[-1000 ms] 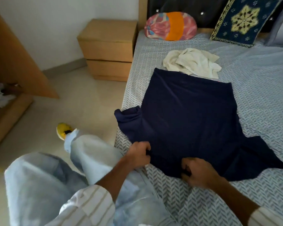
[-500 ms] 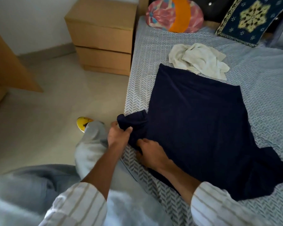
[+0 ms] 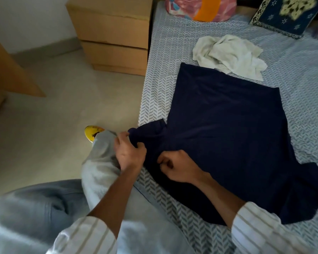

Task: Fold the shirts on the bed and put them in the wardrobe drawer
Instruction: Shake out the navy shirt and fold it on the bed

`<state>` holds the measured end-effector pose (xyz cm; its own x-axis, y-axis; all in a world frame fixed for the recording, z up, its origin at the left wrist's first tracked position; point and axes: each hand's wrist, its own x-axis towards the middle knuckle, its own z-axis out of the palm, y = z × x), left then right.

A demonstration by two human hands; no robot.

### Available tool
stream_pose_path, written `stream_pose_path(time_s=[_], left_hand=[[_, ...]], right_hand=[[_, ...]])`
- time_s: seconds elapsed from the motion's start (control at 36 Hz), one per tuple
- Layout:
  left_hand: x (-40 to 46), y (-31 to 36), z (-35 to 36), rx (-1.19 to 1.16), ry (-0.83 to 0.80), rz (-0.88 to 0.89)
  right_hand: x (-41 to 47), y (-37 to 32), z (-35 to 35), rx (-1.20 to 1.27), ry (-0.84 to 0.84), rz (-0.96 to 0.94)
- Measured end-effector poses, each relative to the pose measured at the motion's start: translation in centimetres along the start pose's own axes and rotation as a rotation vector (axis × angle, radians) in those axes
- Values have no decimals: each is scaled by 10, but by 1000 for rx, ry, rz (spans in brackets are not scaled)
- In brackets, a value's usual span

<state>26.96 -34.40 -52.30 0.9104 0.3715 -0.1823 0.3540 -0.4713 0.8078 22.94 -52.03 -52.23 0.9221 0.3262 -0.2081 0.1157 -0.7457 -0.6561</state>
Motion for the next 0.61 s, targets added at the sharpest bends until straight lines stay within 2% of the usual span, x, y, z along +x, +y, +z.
stream_pose_path(time_s=[0.06, 0.11, 0.25, 0.42, 0.61], left_hand=[[2, 2, 8, 139, 35, 269], [7, 12, 20, 265, -19, 445], [25, 44, 51, 426, -278, 619], [50, 64, 74, 662, -434, 630], [83, 63, 91, 608, -528, 474]], right_hand=[[8, 10, -16, 34, 86, 62], [21, 24, -36, 47, 169, 149], [76, 55, -96, 76, 335, 273], [172, 76, -158, -42, 417, 348], [281, 112, -191, -44, 438, 505]])
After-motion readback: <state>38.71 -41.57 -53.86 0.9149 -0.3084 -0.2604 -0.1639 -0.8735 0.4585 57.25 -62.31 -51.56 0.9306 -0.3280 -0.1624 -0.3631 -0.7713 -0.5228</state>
